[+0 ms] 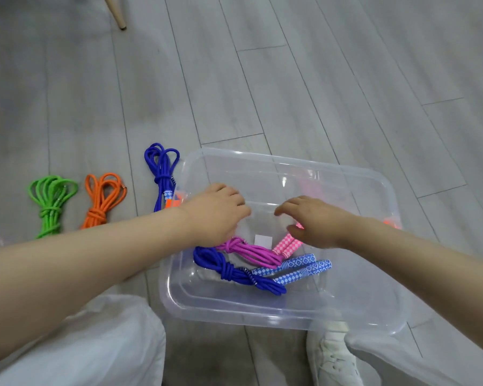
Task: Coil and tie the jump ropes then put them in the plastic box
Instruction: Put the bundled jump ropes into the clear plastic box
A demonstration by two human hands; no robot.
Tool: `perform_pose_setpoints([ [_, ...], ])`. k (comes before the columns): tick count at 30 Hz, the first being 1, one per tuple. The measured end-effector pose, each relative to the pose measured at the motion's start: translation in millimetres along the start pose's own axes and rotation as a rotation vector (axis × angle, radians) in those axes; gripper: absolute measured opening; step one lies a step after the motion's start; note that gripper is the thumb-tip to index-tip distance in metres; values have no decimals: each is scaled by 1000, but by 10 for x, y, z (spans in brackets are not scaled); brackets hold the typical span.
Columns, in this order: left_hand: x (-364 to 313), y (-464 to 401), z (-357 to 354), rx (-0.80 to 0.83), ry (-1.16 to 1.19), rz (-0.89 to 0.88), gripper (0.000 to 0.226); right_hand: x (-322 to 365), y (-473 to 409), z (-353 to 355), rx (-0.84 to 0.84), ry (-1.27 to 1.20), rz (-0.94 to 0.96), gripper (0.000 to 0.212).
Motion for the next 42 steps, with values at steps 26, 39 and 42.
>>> perform_pose_setpoints([
  [26,1434,2250,-2350,-195,868,1069,88,2793,-1833,-151,185,-391,-24,56],
  [39,1396,2047,-2400,-264,1242,981,64,3036,-2004,-809,81,-943,-258,57],
  [42,1312,2036,-2296,-416,1388,844,48,3043,-2010,-796,-32,-1364,-391,75],
])
Point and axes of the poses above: each hand's wrist, its own y-axis away from the middle knuckle, its own z-axis out of the back of the hand, x = y × z, the point moved 3 cm from there along -y, towards the middle knuckle, and after that the axes turned 3 degrees about x, right-handed, at the moved point
